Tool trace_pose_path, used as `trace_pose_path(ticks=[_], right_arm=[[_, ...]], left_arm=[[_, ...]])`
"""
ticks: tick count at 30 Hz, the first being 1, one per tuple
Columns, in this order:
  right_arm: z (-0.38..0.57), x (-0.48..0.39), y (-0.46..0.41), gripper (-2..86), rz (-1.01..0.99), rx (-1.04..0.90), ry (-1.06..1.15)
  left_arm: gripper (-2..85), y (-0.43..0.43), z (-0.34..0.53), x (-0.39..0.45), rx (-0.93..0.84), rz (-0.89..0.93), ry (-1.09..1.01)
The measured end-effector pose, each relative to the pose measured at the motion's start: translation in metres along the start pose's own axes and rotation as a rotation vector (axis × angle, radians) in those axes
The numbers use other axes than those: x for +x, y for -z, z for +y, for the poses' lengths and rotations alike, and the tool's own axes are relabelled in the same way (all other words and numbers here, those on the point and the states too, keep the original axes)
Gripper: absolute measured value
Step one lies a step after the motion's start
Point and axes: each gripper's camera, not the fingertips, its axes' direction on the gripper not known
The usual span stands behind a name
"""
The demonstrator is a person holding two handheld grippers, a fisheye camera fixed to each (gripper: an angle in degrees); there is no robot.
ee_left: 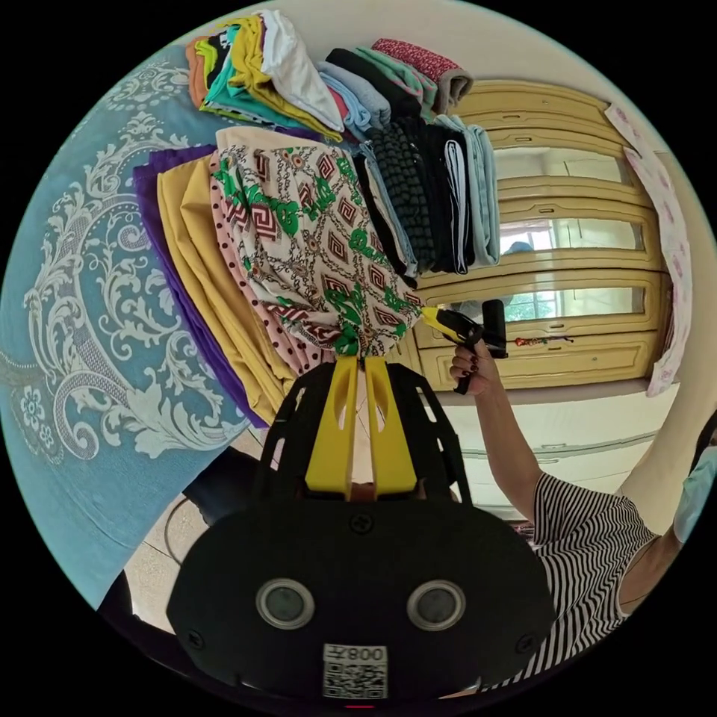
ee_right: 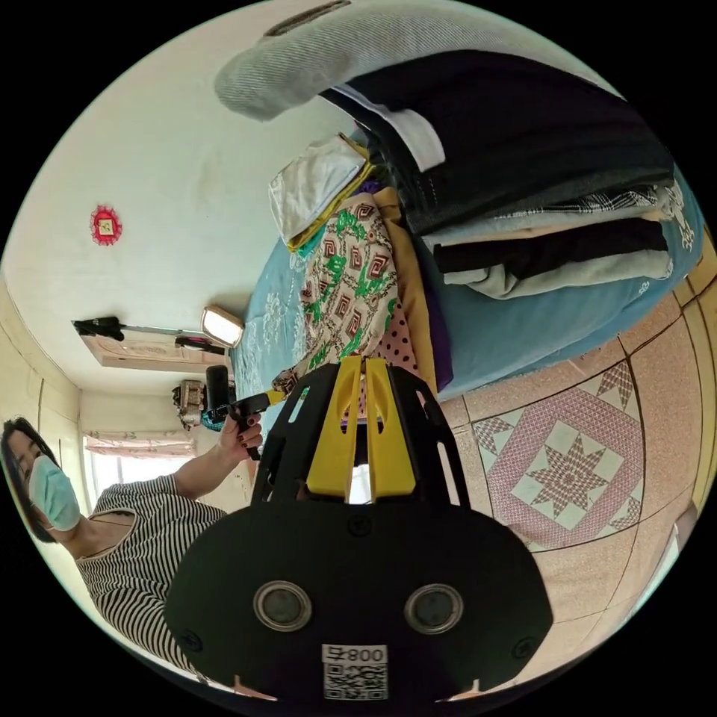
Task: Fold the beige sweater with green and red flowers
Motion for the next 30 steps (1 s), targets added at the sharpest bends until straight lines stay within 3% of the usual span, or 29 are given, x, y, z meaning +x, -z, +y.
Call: trace_pose_path(ticks=[16, 25, 30], right_arm=[[-0.003, 0.025, 0.021, 0.5, 0.033, -0.024, -0.1], [0.021, 0.006, 0.045, 0.2, 0.019, 0.111, -0.126], [0.025, -0.053, 0.039, 0.1, 0.157, 0.176, 0.012]], left_arm=[[1.3, -0.087, -0.035, -0.072, -0.099, 0.005, 0.104], [0.2, -0.078, -0.033, -0.076, -0.04, 0.007, 0.025], [0.1, -0.101, -0.057, -0.066, -0.067, -0.127, -0.101]])
